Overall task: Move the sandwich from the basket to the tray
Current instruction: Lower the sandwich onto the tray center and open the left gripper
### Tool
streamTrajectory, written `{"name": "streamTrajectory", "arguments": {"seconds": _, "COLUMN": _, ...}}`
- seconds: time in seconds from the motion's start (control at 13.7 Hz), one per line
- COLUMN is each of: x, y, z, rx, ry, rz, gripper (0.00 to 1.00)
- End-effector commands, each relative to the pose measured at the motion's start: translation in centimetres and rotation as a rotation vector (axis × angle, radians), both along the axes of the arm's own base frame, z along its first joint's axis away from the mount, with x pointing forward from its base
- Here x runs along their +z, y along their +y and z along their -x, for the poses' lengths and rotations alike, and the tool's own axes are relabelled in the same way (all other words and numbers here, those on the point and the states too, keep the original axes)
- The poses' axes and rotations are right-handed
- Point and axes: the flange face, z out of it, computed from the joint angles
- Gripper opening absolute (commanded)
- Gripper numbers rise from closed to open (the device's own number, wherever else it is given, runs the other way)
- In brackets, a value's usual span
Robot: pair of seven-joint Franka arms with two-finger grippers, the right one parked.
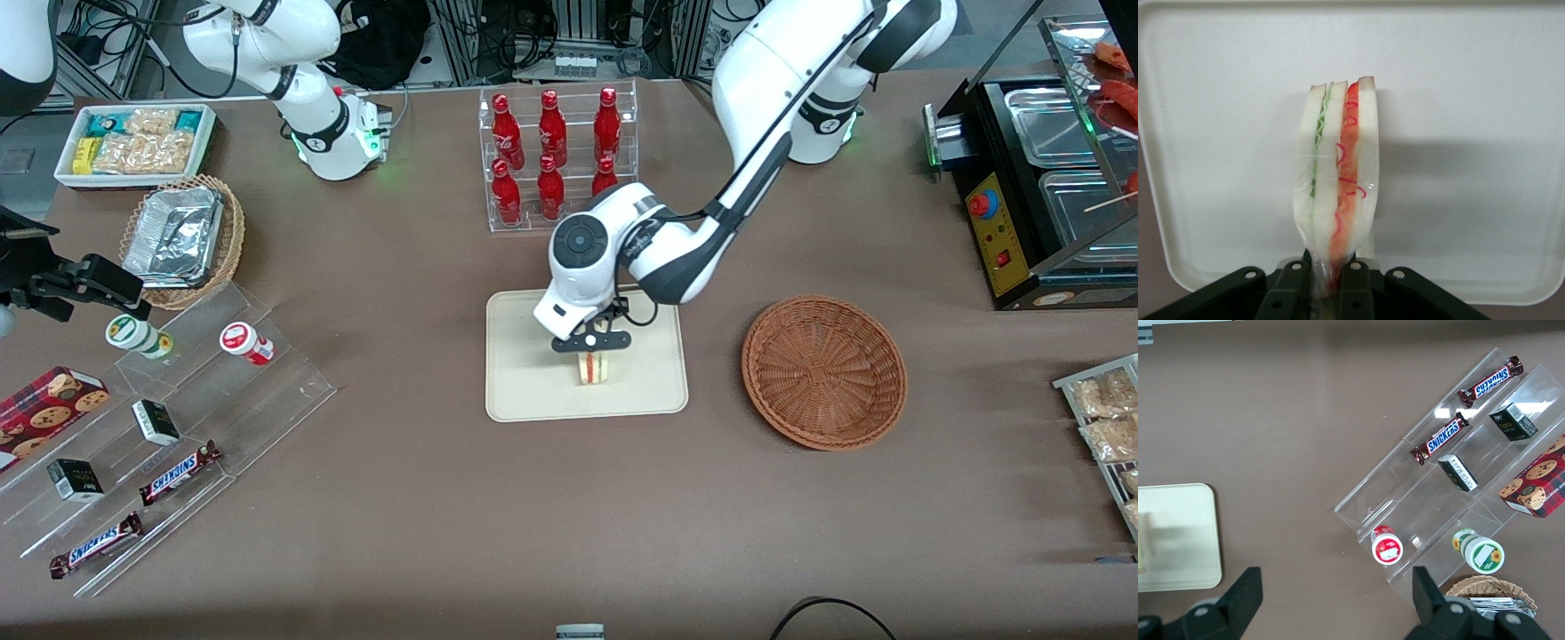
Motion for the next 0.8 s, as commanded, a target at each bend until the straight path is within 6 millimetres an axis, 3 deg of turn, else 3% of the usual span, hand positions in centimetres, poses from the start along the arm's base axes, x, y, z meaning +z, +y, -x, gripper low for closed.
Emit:
{"name": "streamTrajectory", "arguments": {"seconds": 0.0, "x": -0.68, "y": -1.41, "z": 0.66, "rx": -0.020, "ry": -0.011, "rz": -0.007, "gripper": 0.14}}
{"name": "streamTrajectory", "arguments": {"seconds": 0.44, "x": -1.03, "y": -1.24, "z": 0.56, "rx": -0.026, "ry": -0.008, "rz": -0.012, "gripper": 0.17}}
{"name": "streamTrajectory", "arguments": {"seconds": 0.51, "x": -1.08, "y": -1.10, "z": 0.43, "rx": -0.022, "ry": -0.007, "rz": -0.011, "gripper": 0.40}}
{"name": "streamTrajectory", "arguments": {"seconds": 0.58, "x": -1.17, "y": -1.10, "z": 0.43, "rx": -0.022, "ry": -0.006, "rz": -0.011, "gripper": 0.78}}
{"name": "streamTrajectory", "arguments": {"seconds": 0.66, "x": -0.97, "y": -1.12, "z": 0.41, "rx": -0.016, "ry": -0.009, "rz": -0.009, "gripper": 0.78}}
{"name": "streamTrajectory", "arguments": {"seconds": 0.73, "x": -0.76, "y": -1.13, "z": 0.39, "rx": -0.012, "ry": -0.011, "rz": -0.007, "gripper": 0.84}}
